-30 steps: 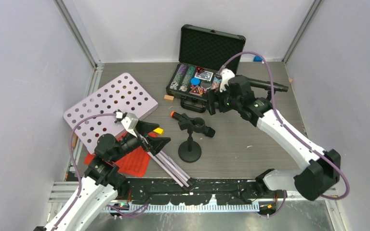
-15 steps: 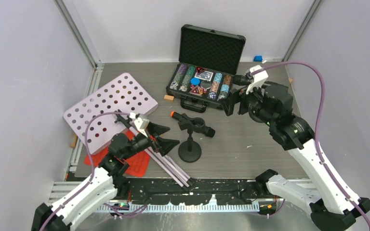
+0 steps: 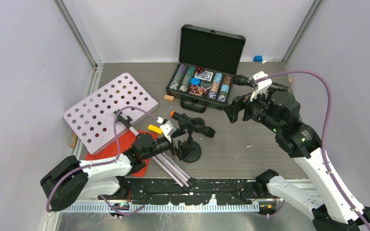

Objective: Pack up the instrument practice props
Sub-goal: Adjust the microphone stand at the center of the board.

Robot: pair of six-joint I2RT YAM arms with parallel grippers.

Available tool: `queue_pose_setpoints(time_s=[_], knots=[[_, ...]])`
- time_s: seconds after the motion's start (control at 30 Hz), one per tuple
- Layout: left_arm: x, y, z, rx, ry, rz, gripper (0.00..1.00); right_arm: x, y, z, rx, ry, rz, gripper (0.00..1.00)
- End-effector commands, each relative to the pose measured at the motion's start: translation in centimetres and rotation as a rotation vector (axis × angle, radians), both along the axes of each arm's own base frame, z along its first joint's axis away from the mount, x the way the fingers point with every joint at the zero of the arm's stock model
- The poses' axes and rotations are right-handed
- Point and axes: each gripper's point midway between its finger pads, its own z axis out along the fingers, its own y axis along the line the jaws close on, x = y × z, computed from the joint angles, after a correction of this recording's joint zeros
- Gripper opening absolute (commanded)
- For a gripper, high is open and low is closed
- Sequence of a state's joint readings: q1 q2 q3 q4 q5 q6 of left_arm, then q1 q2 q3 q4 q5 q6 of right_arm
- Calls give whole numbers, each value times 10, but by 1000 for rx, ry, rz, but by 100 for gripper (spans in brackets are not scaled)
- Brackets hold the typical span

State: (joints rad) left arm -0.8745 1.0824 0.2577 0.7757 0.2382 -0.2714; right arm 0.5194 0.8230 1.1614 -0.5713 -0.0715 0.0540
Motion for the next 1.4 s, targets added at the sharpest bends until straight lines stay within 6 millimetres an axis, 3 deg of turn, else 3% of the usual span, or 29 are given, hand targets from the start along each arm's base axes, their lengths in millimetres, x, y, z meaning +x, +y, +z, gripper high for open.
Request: queue_pose_setpoints(time_s=[0.0, 0.1, 0.17, 0.3, 0.43, 0.57, 0.6, 0.63, 0.67, 0.83, 1.13, 1.37], knots=[[18, -9, 55, -153, -186, 49, 98, -6, -1, -1, -9, -15, 23, 89], [23, -15, 53, -143, -204, 54, 99, -6, -2, -6, -17, -10, 21, 89], [27, -18, 51, -131, -210, 62, 94, -6, -2, -7, -18, -8, 21, 89], [37, -18, 48, -119, -222, 100, 74, -6, -2, -9, -21, -5, 20, 89], [34, -24, 43, -81, -232, 62, 57, -7, -4, -13, -36, 6, 13, 89], [34, -24, 36, -39, -231, 51, 33, -7, -6, -15, -40, 7, 7, 89], [34, -23, 34, -26, -231, 55, 24, -7, -6, -16, -41, 11, 6, 89], [35, -21, 32, -11, -234, 63, 4, -7, -6, -17, -43, 12, 6, 89], [37, -18, 30, 5, -230, 78, 0, -7, -6, -19, -45, 16, 6, 89], [53, 2, 26, 73, -301, 195, 0, -6, -4, -25, -53, 31, 19, 89], [111, 50, 24, 89, -342, 431, 0, -5, -1, -31, -60, 46, 29, 89], [161, 68, 20, 66, -340, 514, 0, -5, 0, -32, -63, 49, 34, 89]])
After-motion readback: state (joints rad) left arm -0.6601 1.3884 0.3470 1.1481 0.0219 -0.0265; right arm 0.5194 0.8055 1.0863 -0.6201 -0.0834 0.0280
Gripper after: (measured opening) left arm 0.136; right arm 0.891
